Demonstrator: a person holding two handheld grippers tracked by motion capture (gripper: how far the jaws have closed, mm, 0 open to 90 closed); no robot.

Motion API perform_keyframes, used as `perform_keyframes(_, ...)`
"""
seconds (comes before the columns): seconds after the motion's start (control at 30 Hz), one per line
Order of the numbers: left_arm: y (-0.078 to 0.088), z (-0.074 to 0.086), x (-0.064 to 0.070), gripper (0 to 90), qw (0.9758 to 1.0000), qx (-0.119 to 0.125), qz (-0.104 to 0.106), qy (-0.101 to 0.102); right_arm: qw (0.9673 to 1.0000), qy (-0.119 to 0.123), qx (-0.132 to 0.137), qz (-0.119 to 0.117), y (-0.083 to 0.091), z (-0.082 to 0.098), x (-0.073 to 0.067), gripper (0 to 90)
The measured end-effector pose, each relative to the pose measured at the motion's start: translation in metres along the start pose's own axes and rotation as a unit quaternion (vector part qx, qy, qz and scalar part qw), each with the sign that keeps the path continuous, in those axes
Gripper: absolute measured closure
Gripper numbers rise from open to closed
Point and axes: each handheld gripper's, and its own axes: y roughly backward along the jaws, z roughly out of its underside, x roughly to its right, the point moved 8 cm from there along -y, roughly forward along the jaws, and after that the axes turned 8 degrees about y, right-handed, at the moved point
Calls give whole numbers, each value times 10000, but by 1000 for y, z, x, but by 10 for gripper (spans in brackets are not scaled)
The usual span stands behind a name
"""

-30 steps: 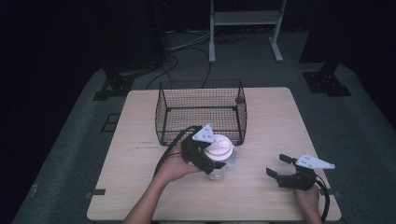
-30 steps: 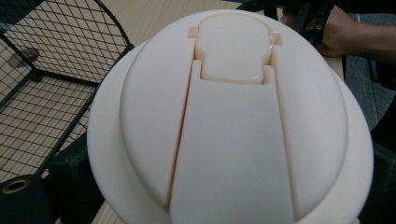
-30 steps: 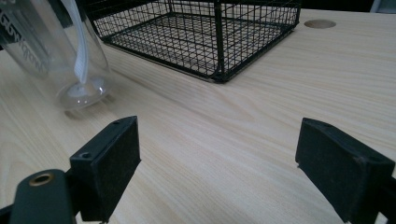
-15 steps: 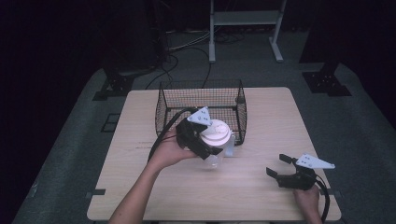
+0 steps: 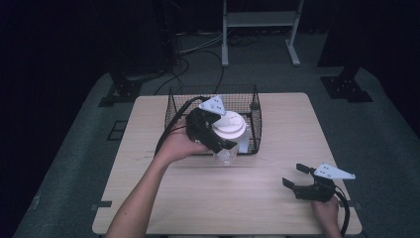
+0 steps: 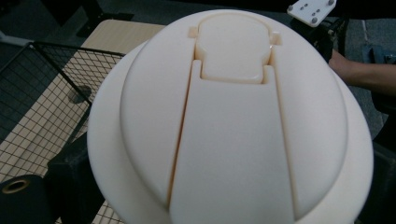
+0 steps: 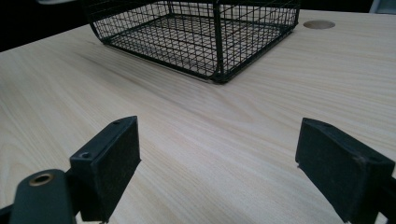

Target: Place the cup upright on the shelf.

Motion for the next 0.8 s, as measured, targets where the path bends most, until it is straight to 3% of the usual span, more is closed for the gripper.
perform_keyframes(0.47,0,-18,-15,54,10000,26,-45,30,10000,-30,36,15,0,-1,1,129)
perform_keyframes(0.8,0,-29,-47,53,9994,2,-175,307,10000,-79,50,15,1,-1,1,128)
